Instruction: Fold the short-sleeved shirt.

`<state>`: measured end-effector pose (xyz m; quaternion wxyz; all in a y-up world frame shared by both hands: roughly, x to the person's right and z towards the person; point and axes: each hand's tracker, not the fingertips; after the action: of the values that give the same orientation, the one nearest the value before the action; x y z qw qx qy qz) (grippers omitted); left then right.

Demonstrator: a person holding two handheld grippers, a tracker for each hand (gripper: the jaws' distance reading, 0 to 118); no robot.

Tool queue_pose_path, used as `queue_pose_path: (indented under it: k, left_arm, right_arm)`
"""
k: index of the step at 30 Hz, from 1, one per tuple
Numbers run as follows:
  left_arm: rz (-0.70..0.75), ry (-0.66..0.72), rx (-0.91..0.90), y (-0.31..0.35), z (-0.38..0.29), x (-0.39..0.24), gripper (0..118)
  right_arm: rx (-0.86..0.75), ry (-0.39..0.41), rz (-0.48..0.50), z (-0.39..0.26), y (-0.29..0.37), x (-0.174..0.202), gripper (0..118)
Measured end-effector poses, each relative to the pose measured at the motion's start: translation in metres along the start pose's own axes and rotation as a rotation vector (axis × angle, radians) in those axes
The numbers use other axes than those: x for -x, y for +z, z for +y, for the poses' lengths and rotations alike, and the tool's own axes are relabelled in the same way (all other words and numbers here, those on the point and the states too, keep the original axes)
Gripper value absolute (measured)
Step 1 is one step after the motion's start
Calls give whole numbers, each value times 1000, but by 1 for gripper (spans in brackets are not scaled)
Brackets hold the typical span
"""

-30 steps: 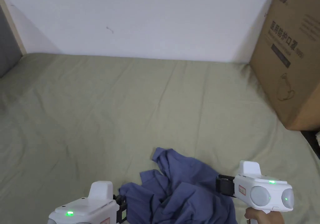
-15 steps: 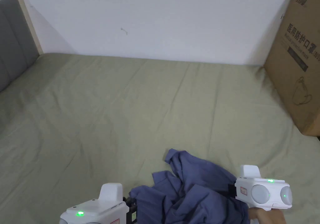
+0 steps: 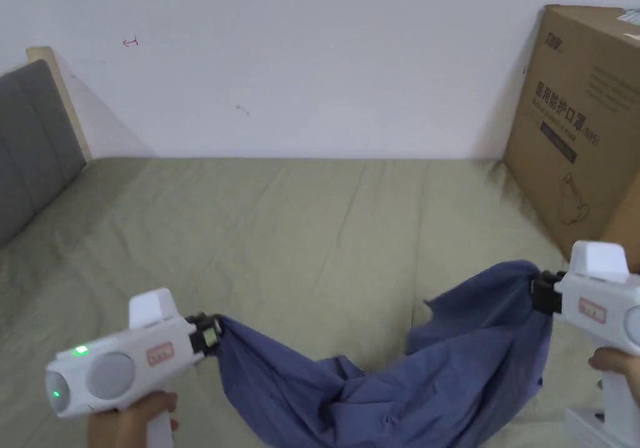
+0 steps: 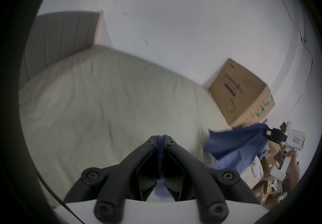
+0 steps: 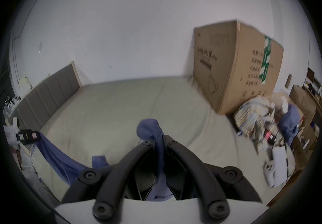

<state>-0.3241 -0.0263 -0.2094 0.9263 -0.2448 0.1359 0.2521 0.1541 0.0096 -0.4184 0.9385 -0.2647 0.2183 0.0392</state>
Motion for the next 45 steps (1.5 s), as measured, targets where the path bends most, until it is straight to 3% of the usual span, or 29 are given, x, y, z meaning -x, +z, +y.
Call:
queue_pose_path:
  k: [13,19,25,34,45]
  left_arm:
    - [126,-151,-287,48,213,-24,3]
    - [228,-234,-363,40,284,-42,3]
    - [271,-234,-394,11,320,-30,3]
    - [313,-209,-309,-52,277,25,3]
    - [381,-84,22,-90,81,119,3]
  right_arm:
    - [-241,48,-44,156,37,2,5]
    - [-347,113,-96,208,17,16,4]
    - [-369,117,-117,220,-26,26,5]
    - [-243,84,-81,162,-111,31,5]
    - [42,47,-61,-12,-158,41,5]
